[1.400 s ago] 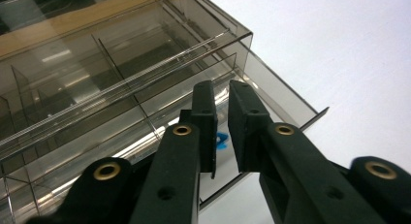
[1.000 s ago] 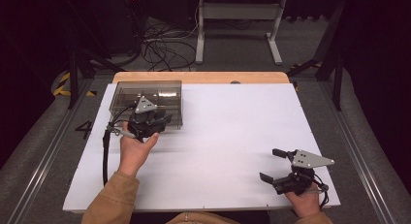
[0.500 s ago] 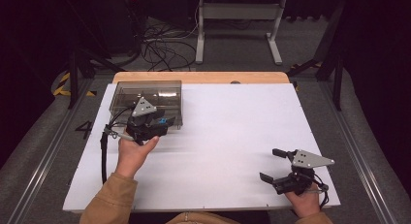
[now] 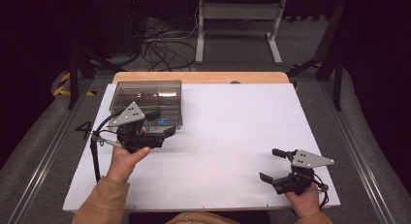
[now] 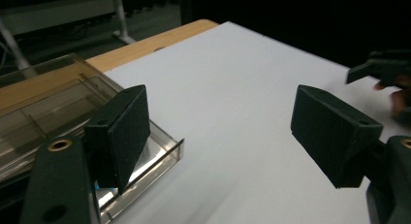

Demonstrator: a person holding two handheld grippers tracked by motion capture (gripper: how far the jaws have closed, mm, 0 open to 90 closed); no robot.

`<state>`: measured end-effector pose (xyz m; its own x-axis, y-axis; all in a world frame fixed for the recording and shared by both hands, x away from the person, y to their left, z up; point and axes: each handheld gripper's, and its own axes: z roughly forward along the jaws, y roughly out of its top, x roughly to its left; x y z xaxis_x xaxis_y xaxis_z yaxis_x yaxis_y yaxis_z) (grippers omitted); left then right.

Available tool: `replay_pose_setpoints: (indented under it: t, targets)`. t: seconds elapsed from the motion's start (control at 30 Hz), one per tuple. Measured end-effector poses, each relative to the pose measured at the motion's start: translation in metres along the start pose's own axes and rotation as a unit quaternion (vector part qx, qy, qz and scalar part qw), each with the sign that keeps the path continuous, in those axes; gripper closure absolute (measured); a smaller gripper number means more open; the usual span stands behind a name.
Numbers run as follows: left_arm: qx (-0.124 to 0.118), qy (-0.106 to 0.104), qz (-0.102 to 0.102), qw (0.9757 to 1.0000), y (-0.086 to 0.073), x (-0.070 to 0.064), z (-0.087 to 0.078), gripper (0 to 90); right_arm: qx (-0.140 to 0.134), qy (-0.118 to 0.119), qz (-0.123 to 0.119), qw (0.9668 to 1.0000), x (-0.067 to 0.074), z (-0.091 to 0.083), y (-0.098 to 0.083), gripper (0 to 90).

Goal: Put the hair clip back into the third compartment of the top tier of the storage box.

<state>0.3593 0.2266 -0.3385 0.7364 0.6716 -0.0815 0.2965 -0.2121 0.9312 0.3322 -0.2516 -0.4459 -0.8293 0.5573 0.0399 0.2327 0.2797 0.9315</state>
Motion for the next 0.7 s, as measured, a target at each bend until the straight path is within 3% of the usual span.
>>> replay_pose_setpoints:
  t: [0.1, 0.33, 0.5, 0.7]
  targets:
    - [-0.004, -0.015, -0.005, 0.9999, -0.003, -0.001, -0.006, 23.0, -0.001, 0.000, 0.001, 1.0000, 0.000, 0.000, 0.000, 2.1]
    - [0.008, -0.028, 0.009, 0.9995, -0.016, -0.003, -0.017, 18.0, -0.001, 0.000, 0.001, 1.0000, 0.000, 0.000, 0.000, 2.1]
    - [0.003, -0.023, 0.017, 0.9996, -0.028, -0.005, -0.026, 14.1, 0.002, 0.000, 0.001, 1.0000, 0.000, 0.000, 0.000, 2.1]
    - [-0.004, -0.027, 0.009, 0.9996, -0.048, -0.004, -0.033, 12.8, 0.001, 0.000, 0.001, 1.0000, 0.000, 0.000, 0.000, 2.1]
